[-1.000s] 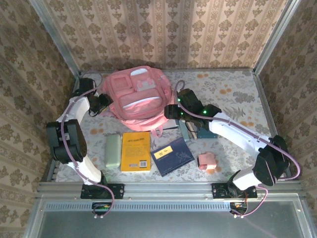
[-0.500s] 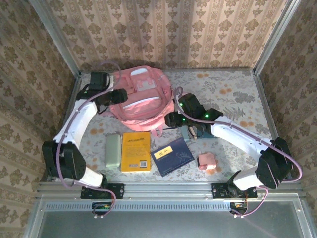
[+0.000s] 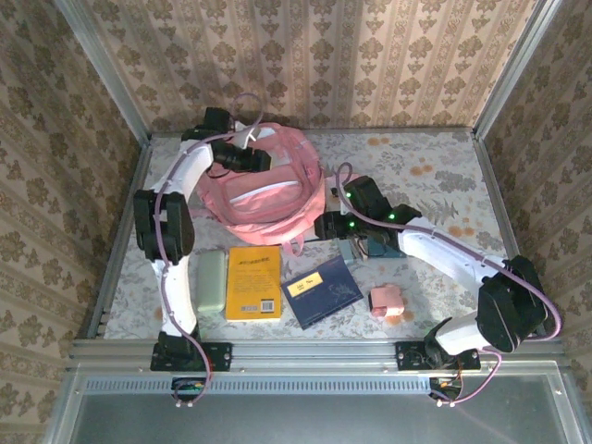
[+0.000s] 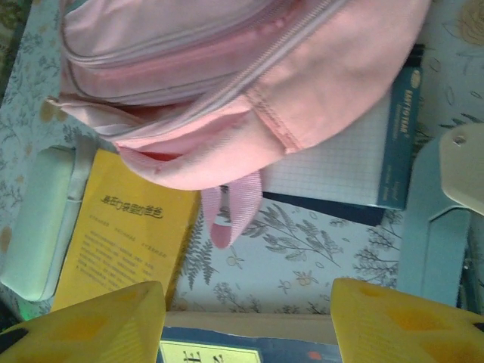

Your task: Pack books, pencil case, and school supplies into a backpack

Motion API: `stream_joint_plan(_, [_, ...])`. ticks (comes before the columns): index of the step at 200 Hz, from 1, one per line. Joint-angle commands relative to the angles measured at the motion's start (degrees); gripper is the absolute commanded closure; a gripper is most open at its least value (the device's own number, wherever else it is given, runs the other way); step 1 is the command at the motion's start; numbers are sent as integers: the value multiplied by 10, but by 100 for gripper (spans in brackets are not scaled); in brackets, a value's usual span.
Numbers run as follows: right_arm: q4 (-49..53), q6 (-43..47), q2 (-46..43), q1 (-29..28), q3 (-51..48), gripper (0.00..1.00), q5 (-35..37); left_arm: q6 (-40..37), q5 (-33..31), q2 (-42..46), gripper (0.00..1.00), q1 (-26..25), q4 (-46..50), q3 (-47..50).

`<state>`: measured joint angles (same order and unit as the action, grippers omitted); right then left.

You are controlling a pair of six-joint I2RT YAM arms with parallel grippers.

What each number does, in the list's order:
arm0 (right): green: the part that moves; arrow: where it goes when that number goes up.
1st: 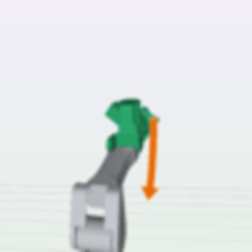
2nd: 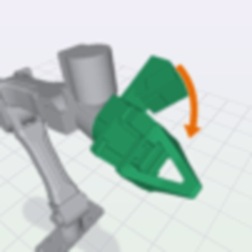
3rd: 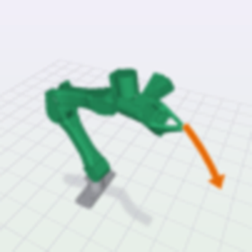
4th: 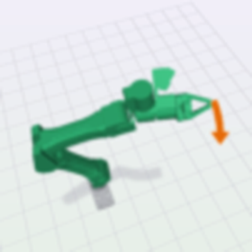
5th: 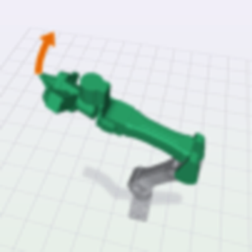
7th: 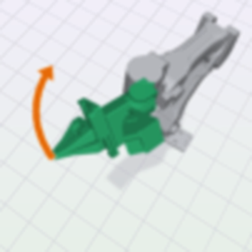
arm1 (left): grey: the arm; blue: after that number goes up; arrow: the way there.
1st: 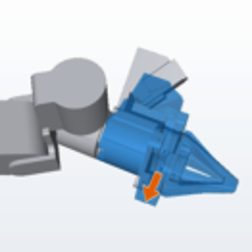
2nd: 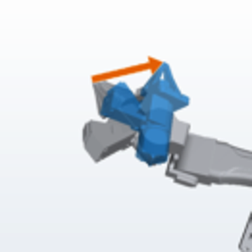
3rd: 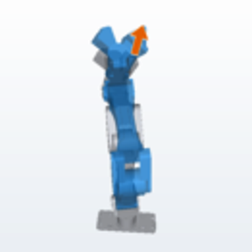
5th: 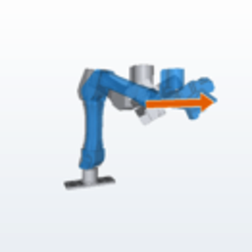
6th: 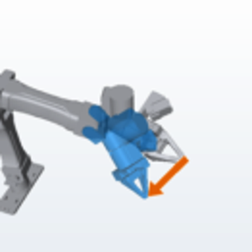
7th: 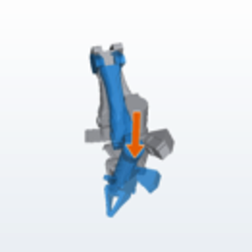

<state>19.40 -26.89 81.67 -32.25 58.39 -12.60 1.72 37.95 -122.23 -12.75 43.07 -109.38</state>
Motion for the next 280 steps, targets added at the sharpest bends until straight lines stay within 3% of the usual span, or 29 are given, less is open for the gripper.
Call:
stream_joint_plan(1, [-20, -5, -16, 17, -14, 39, -26, -18, 87, -6, 49, -13, 23, -18])
stream_joint_plan(50, [-39, -15, -6, 27, -14, 39, -48, -30, 47, -9, 45, -14, 17, 26])
stream_joint_plan(144, [-43, -18, -1, 31, -16, 39, -53, -20, 58, 38, 50, -29, -2, 116])
stream_joint_plan(179, [-47, -21, -3, 32, -21, 39, -50, -31, 41, 36, 66, -43, 4, 128])
stream_joint_plan(224, [-59, -30, -5, 36, -35, 39, -51, -12, 60, 73, 100, -49, -29, 136])
stream_joint_plan(249, [-66, -37, -5, 36, -39, 39, -50, 19, 48, 107, 100, -36, -62, 143])
stream_joint_plan(280, [-67, -43, -10, 37, -34, 39, -48, 115, 6, 189, 100, 22, -151, 151])
